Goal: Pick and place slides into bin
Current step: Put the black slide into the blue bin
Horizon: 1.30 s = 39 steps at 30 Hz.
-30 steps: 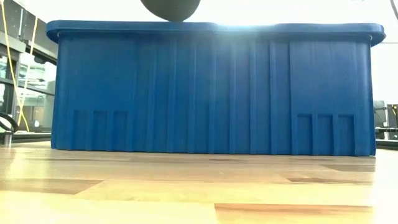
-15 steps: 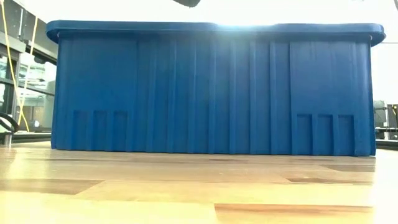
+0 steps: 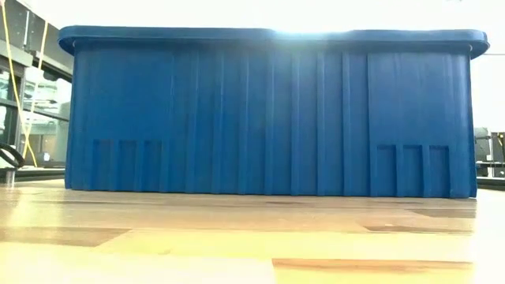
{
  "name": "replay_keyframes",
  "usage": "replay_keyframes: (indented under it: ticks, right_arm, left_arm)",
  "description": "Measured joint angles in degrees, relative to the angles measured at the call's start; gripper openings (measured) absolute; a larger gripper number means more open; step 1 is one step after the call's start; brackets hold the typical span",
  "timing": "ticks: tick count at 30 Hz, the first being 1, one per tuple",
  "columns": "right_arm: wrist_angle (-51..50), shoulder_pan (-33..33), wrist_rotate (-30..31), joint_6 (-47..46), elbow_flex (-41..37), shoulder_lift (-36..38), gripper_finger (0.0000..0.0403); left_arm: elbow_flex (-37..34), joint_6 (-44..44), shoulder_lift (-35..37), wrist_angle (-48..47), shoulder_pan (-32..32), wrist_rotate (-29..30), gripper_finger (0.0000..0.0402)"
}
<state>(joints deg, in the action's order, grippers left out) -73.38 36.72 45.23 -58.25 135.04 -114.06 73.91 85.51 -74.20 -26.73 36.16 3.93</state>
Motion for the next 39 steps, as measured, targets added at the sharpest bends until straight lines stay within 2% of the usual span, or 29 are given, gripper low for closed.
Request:
replay_keyframes:
  ticks: [4,9,15,22,27,30,34,39]
  right_arm:
    - [-0.2,-0.3,-1.8,2.8,0.0,2.3,0.0201]
    - [0.0,0.3,-2.8,6.6,-0.1,5.5,0.02]
    - [6.9,-2.1,-12.2,13.1,0.0,10.4,0.0199]
    - [18.3,-9.3,-27.0,21.3,0.0,12.3,0.0188]
    - [13.4,-17.4,-32.0,21.5,-0.1,12.1,0.0181]
    - [13.9,-21.8,-37.5,21.1,-0.1,12.2,0.0179]
    - [13.4,-26.4,-45.7,21.1,0.0,12.0,0.0176]
    - [4.6,-30.7,-52.9,22.6,0.0,11.6,0.017]
  left_arm:
    - [-0.1,1.4,2.6,-7.2,1.2,-4.4,0.0059]
    - [-0.1,1.7,5.3,-15.1,2.1,-4.8,0.0059]
    - [2.2,-1.5,6.8,-23.3,2.0,-8.3,0.0059]
    - [10.0,-15.5,5.7,-38.1,-3.5,-8.7,0.0058]
    - [13.8,-29.0,4.6,-46.6,-9.6,-10.0,0.0058]
    - [15.0,-35.2,3.6,-51.5,-12.0,-11.6,0.0058]
    - [17.0,-43.7,1.8,-54.4,-15.1,-14.3,0.0058]
    - [20.9,-51.1,-1.3,-56.2,-17.2,-15.4,0.0058]
